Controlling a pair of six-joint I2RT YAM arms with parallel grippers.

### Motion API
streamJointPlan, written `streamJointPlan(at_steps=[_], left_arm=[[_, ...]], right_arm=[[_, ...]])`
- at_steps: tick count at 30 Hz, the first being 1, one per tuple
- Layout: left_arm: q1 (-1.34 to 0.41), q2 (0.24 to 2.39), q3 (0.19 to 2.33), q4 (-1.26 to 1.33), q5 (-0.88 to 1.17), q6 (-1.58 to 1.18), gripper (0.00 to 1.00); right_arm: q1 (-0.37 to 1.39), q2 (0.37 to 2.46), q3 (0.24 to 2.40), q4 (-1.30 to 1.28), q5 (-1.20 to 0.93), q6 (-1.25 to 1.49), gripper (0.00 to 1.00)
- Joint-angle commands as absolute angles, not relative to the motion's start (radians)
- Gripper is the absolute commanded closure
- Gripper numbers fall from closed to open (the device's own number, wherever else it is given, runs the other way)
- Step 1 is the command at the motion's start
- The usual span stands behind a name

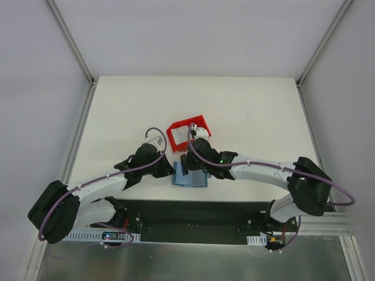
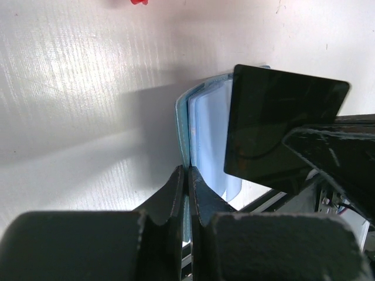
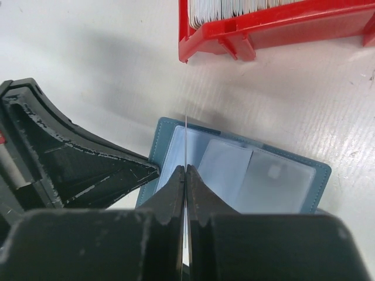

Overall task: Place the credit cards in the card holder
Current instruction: Insert the credit card into the card holder.

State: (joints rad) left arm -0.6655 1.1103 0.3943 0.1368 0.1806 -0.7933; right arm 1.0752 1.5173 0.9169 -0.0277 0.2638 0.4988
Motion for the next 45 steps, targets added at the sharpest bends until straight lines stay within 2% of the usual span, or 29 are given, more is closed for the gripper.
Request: streamJointPlan(at_steps=[1,8,17,22,27,45], left_arm=[[-0.658,1.118,0.382,0.147,0.166,-0.781,1.00],[-0.658,1.192,0.377,0.126,0.123,-0.793,1.00],[-0.658,1.243,0.370,0.126,0.118,-0.822,1.00],[-0.658,1.235,0.370,0.126,0.114,-0.825,1.00],[-0.658,1.227,0.361,0.126,0.112,-0.841,1.00],[-0.658,1.203,0.331,0.135,0.107,-0.870,1.00]], right_arm=[[1.080,1.444,0.945,-0.043,0.284,0.448,1.00],[1.052,1.401,0.934,-0.015,0.198,0.431,0.99],[0.960,1.287,0.809,0.046,0.031,0.480,1.00],[0.928,1.330,0.741,0.098,-0.093,0.576,1.00],[0.897,1.335,0.615,0.247,-0.118,0.667,1.00],[0.842,1.477,0.456,0.564,-0.202,0.807,1.00]])
